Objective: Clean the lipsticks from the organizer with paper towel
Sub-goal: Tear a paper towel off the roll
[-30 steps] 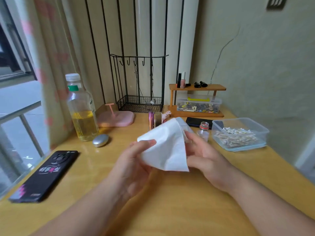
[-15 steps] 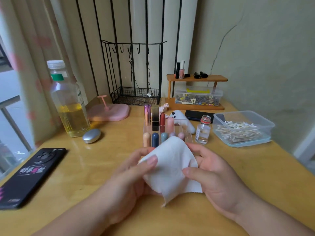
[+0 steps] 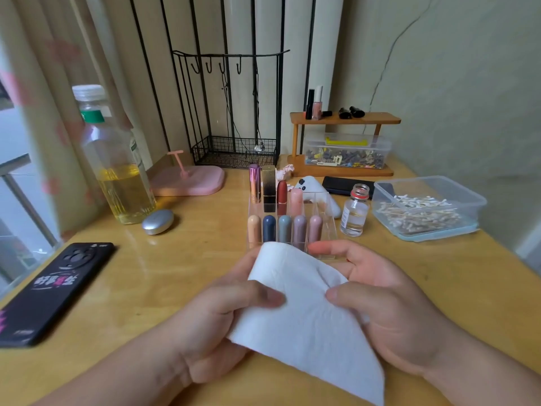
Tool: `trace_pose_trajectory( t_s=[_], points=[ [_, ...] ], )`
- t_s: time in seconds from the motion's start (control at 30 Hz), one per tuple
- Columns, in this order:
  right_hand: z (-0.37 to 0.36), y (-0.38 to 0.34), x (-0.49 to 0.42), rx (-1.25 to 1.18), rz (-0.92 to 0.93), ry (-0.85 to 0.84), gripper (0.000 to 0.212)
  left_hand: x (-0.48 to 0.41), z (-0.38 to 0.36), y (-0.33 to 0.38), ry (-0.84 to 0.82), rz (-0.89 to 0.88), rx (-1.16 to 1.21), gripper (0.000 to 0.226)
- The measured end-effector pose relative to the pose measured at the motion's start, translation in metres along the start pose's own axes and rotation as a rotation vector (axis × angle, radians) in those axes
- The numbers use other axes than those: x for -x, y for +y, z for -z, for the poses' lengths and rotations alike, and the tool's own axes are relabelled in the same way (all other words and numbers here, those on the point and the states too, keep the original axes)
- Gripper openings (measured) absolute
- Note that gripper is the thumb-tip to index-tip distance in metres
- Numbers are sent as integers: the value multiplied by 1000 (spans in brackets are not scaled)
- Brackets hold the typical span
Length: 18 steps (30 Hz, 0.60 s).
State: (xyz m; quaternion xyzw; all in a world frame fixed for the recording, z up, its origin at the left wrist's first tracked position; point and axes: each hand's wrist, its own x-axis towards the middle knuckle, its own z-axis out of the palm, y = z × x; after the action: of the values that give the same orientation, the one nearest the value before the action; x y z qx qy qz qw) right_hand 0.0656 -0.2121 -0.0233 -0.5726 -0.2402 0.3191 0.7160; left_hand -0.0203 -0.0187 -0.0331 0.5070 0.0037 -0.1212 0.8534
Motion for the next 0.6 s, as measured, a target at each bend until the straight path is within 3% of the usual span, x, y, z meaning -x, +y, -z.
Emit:
trace_pose_trajectory(
  t_s=[0.13, 0.33, 0.53, 0.6],
  points=[
    [-1, -4, 0, -7, -25, 31, 47, 0, 1, -1, 86, -89, -21, 65],
    [5, -10, 1, 100, -57, 60, 17, -1, 4, 4, 169, -107, 86, 65],
    [13, -4, -3, 351, -23, 154, 40, -4, 6, 4, 243, -117, 62, 65],
    [14, -2, -4, 435, 20, 169, 37, -5, 7, 4, 271, -133, 42, 62]
  ],
)
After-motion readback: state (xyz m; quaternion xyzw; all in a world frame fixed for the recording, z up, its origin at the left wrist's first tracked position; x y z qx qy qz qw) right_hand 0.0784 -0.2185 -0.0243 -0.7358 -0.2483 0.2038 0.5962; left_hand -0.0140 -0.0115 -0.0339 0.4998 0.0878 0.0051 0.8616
